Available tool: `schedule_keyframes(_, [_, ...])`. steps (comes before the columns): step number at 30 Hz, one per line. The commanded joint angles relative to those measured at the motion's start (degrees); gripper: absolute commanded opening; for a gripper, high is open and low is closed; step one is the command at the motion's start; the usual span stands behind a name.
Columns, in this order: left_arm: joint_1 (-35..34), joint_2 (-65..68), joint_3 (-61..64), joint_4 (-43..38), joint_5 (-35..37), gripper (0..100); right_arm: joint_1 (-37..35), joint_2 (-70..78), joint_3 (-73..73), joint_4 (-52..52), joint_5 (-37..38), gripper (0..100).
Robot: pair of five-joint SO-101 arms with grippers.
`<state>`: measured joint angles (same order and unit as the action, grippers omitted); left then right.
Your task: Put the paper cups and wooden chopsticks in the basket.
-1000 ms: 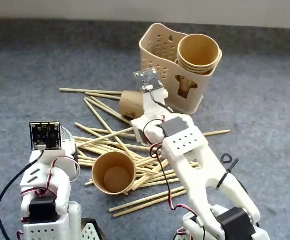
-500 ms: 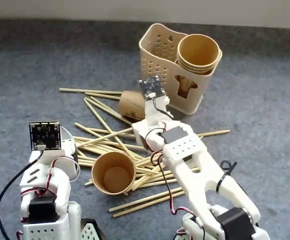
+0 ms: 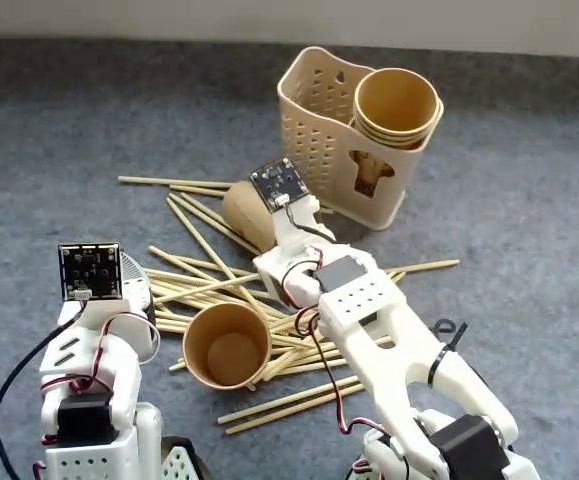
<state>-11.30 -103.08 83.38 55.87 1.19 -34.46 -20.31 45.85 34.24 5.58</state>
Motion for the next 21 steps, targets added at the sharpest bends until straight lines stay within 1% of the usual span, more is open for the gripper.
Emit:
schedule_keyframes(1, [-1.0, -0.6, -0.2, 0.1, -0.4, 2, -0.7, -2.8, -0.7, 1.4, 2.0, 0.6])
schedule_keyframes(5, [-1.0, -0.6, -0.2, 0.1, -0.4, 2, -0.5, -4.7, -0.9, 6.4, 2.9, 0.6])
schedule_keyframes(10, [-1.0, -0.6, -0.7, 0.1, -0.4, 2, -0.3, -14.5, 0.1, 8.3, 2.9, 0.6])
schedule_keyframes(13, [-1.0, -0.5, -2.3, 0.3, -0.4, 2, 0.5, -20.9, 3.6, 9.2, 2.9, 0.6])
schedule_keyframes(19, [-0.7, -0.2, -12.4, 7.8, -0.4, 2, 0.6, -27.2, 9.7, 8.8, 2.9, 0.6])
schedule_keyframes(21, [-0.7, -0.1, -15.6, 9.7, -0.4, 2, 0.6, -27.6, 10.9, 6.5, 2.8, 0.6])
